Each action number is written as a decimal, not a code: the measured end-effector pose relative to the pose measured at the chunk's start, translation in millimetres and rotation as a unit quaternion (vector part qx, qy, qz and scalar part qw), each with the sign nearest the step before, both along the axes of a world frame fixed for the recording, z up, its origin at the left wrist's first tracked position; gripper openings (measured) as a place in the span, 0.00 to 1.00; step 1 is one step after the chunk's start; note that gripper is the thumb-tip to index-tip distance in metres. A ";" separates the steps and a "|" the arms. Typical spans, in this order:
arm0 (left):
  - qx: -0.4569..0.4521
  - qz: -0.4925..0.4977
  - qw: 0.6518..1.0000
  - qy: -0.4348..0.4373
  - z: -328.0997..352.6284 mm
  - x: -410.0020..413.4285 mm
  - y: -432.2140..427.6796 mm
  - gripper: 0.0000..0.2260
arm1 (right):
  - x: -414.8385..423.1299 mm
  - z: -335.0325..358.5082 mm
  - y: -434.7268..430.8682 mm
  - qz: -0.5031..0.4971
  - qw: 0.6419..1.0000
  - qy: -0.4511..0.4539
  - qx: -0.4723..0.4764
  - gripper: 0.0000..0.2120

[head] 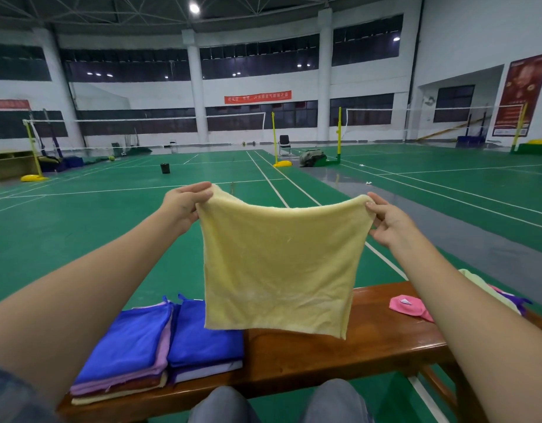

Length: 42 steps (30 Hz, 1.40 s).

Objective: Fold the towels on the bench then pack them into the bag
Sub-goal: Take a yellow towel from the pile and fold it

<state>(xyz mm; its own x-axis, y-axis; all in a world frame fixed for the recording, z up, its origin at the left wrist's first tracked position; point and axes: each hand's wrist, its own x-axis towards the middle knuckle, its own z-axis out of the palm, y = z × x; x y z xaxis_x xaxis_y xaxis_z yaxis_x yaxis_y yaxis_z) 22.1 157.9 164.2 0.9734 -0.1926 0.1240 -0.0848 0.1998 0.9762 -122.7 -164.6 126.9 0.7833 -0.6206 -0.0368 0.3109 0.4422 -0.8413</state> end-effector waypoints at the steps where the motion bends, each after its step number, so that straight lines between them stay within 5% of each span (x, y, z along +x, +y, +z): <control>1: -0.001 0.005 1.000 -0.002 0.0 -0.4 -0.1 0.16 | 0.6 0.1 -0.8 -0.006 1.000 -0.006 0.008 0.11; 5: 0.016 0.006 0.999 -0.029 1.1 0.4 2.9 0.16 | 2.1 0.2 -5.4 -0.040 0.998 -0.050 0.009 0.11; 8: 0.062 0.010 0.996 -0.062 2.6 2.4 5.8 0.16 | 4.9 -4.4 -12.1 -0.095 0.985 -0.008 -0.141 0.13; 14: 0.192 0.044 0.971 -0.138 3.9 9.1 5.2 0.16 | 3.3 -11.3 -14.4 -0.170 0.841 0.118 -0.500 0.14; 18: 0.302 0.084 0.926 -0.209 1.6 12.0 5.6 0.16 | 2.0 -17.9 -15.6 -0.192 0.771 0.169 -0.584 0.09; 26: 0.430 0.129 0.840 -0.306 -6.8 28.9 -10.8 0.09 | 10.7 -21.9 -26.2 -0.258 0.772 0.196 -0.547 0.07; 33: 0.416 0.164 0.852 -0.272 -24.5 69.8 -42.1 0.09 | 44.0 -26.8 -45.7 -0.274 0.817 0.212 -0.462 0.05; 37: 0.349 0.188 0.880 -0.262 -21.0 87.0 -65.6 0.05 | 72.3 -21.9 -52.1 -0.293 0.867 0.174 -0.363 0.05; 42: 0.312 0.219 0.875 -0.298 5.0 112.4 -91.0 0.04 | 101.0 8.1 -63.9 -0.326 0.887 0.114 -0.307 0.05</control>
<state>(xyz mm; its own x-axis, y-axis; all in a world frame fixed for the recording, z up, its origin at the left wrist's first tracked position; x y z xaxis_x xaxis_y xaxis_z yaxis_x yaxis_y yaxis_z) 134.5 66.9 169.1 0.7696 -0.0282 0.6378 -0.5504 -0.5355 0.6405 -21.6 -228.5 135.0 0.2656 -0.8972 0.3529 0.1230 -0.3315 -0.9354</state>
